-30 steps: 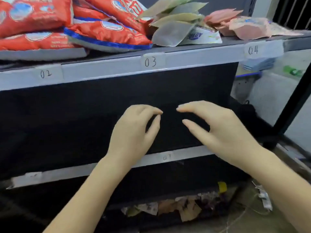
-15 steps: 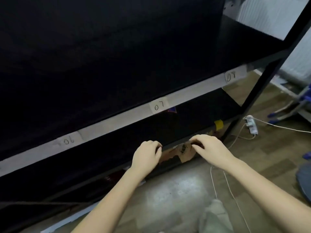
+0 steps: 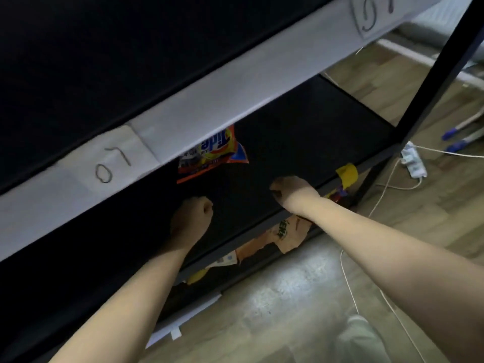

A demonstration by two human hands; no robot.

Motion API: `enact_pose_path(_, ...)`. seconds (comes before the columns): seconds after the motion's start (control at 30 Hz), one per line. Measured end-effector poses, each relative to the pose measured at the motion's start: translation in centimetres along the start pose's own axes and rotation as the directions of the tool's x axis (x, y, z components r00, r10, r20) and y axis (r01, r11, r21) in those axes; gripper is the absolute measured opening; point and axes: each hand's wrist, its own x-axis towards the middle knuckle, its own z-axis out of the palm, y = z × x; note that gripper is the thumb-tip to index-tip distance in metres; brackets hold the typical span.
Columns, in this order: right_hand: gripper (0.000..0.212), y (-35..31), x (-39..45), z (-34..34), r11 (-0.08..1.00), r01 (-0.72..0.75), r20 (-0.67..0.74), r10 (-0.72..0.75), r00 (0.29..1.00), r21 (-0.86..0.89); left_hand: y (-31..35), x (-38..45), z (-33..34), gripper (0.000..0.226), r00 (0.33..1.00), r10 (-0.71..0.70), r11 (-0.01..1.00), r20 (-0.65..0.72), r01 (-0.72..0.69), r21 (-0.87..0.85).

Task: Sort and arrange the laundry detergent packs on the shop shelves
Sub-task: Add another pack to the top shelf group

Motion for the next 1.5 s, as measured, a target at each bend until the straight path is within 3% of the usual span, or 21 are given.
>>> enact_pose_path(0.1, 0.036, 0.3, 3.1, 1.3, 0.998, 0.054, -0.023, -0.053, 0.998, 0.044, -0.1, 3.5, 0.3, 0.029, 0.982, 0.041, 0.993, -0.185, -0.020, 0.113)
enact_pose_path(0.3, 0.034, 0.2, 6.0, 3.0, 0.978, 0.188, -0.101, -0.179, 0.979, 0.086, 0.7, 9.2, 2.0, 0.055, 0.941, 0.071, 0.967, -0.331, 0.017, 0.255)
enact_pose_path(0.5, 0.034, 0.8, 5.1, 3.2, 0.971, 0.211, -0.107, -0.199, 0.974, 0.114, 1.8, 11.3, 3.0, 0.040, 0.976, -0.026, 0.977, -0.214, 0.070, 0.201)
enact_pose_path(0.57, 0.035, 1.2, 4.4, 3.2, 0.979, 0.163, -0.089, -0.153, 0.984, 0.123, 2.3, 9.6, 2.9, 0.041, 0.981, -0.021, 0.987, -0.192, 0.051, 0.154)
enact_pose_path(0.7, 0.042, 1.5, 2.6, 1.7, 0.988, 0.019, -0.059, -0.010, 0.998, 0.153, 3.6, 3.6, -0.3, 0.032, 0.996, 0.057, 0.973, -0.063, -0.041, 0.226)
enact_pose_path(0.8, 0.066, 1.6, 0.6, 0.5, 0.970, -0.029, 0.004, 0.029, 1.000, 0.239, 4.0, -0.9, -4.1, 0.035, 0.993, 0.088, 0.963, -0.084, -0.064, 0.260)
enact_pose_path(0.93, 0.092, 1.4, -3.5, -0.5, 0.933, 0.092, -0.011, -0.094, 0.996, 0.348, 4.8, -7.7, -8.1, 0.036, 0.998, 0.036, 0.997, 0.041, -0.039, 0.060)
enact_pose_path(1.0, 0.089, 1.4, -6.1, -1.0, 0.897, 0.081, 0.137, -0.155, 0.978, 0.435, 5.2, -11.8, -9.5, 0.029, 0.993, 0.116, 0.993, 0.025, -0.116, 0.019)
enact_pose_path(1.07, 0.082, 0.8, -9.9, -1.3, 0.864, 0.002, 0.400, -0.235, 0.886, 0.503, 5.6, -15.6, -10.8, 0.030, 0.977, 0.207, 0.977, -0.043, -0.204, 0.055)
enact_pose_path(1.13, 0.075, -0.6, -14.1, -1.3, 0.847, -0.053, 0.531, -0.282, 0.799, 0.529, 5.6, -18.8, -12.3, 0.030, 0.966, 0.240, 0.970, -0.097, -0.242, -0.004)
enact_pose_path(1.2, 0.068, -2.4, -18.1, -1.4, 0.766, -0.096, 0.456, -0.272, 0.848, 0.636, 5.4, -21.6, -14.3, 0.028, 0.941, 0.279, 0.954, -0.192, -0.295, -0.059)
enact_pose_path(1.3, 0.060, -5.3, -23.0, -3.6, 0.663, -0.031, 0.217, -0.200, 0.956, 0.748, 5.0, -25.1, -18.6, 0.027, 0.875, 0.365, 0.908, -0.317, -0.410, -0.086)
enact_pose_path(1.4, 0.054, -8.9, -27.5, -7.2, 0.607, 0.105, 0.013, -0.187, 0.982, 0.788, 4.5, -28.2, -24.3, 0.028, 0.807, 0.421, 0.864, -0.415, -0.496, -0.088)
enact_pose_path(1.5, 0.060, -13.3, -31.9, -11.0, 0.567, 0.246, -0.167, -0.188, 0.968, 0.786, 3.2, -31.2, -29.6, 0.027, 0.670, 0.473, 0.817, -0.573, -0.576, 0.001)
